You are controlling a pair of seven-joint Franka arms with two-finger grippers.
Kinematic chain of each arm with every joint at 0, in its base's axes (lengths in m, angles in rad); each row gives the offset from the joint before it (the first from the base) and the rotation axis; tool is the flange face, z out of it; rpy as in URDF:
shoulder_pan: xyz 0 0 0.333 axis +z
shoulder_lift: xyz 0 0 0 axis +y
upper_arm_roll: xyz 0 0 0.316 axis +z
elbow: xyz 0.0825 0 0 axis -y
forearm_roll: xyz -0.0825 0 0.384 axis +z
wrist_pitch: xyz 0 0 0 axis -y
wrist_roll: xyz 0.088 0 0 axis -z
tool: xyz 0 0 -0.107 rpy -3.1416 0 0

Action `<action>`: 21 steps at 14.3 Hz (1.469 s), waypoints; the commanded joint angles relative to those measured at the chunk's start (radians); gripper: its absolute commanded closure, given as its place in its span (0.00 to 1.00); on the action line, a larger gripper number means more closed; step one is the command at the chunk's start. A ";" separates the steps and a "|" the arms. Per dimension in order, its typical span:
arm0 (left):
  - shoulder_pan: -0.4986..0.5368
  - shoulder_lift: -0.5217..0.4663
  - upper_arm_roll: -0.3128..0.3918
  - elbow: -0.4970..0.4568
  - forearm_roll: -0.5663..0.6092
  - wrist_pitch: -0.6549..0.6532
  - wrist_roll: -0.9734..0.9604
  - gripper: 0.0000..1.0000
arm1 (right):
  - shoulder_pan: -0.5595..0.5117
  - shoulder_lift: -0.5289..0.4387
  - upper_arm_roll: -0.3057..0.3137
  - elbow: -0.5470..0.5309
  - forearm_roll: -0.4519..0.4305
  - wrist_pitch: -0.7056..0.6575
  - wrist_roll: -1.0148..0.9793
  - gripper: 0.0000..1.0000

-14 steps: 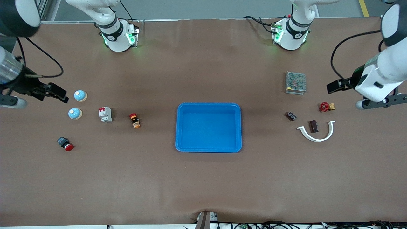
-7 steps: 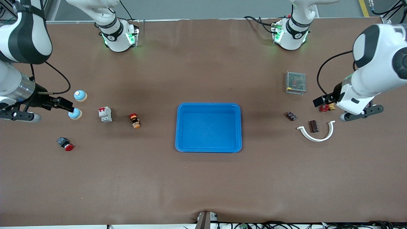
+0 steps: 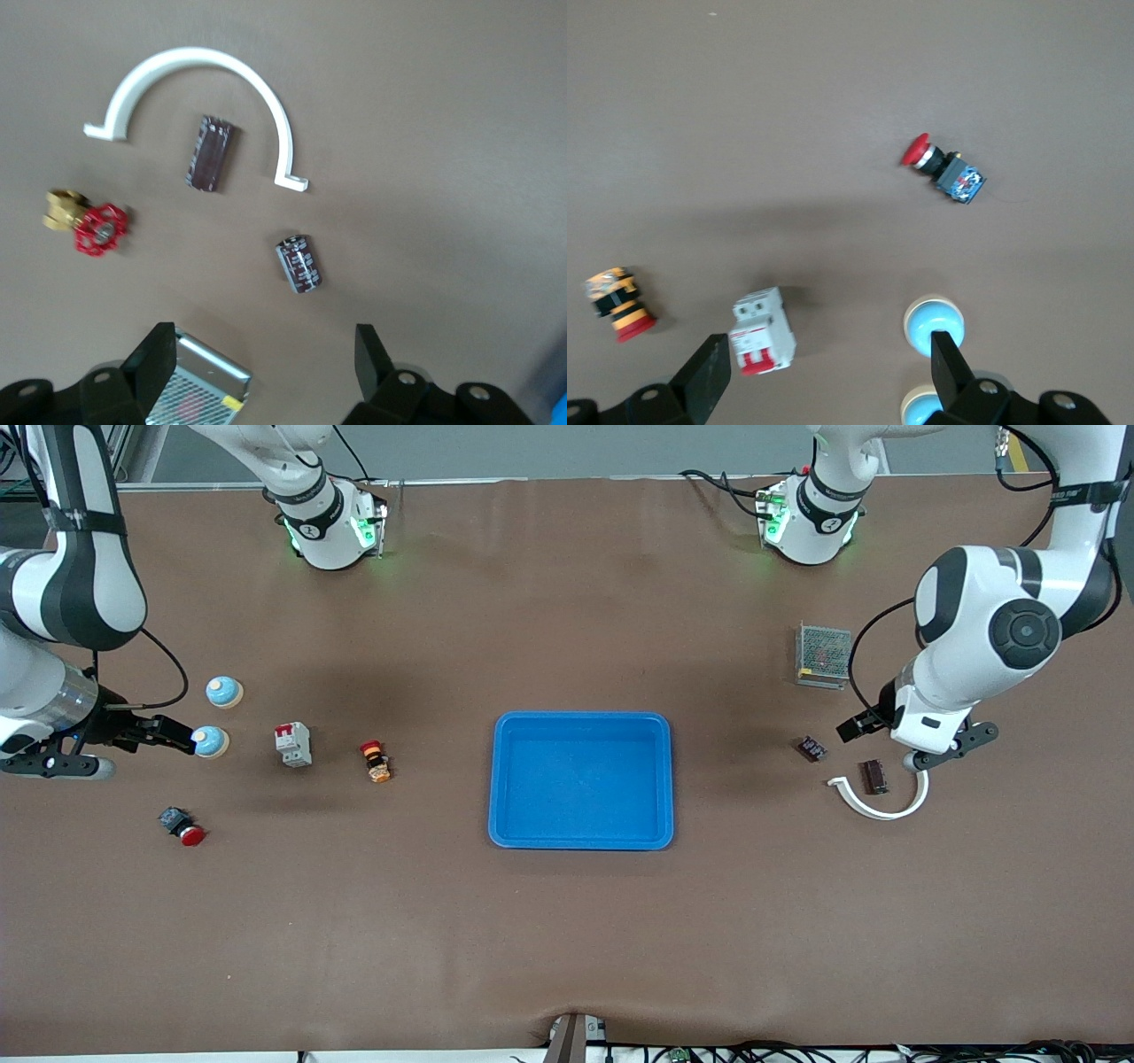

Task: Place electrolytic capacitor and blue bell in tray
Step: 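Grasp the brown capacitor with the left gripper while the right gripper grasps the bell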

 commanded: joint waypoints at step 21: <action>0.005 0.273 -0.006 -0.120 -0.040 0.432 -0.250 0.52 | -0.152 0.168 0.014 -0.336 -0.011 0.563 -0.209 0.00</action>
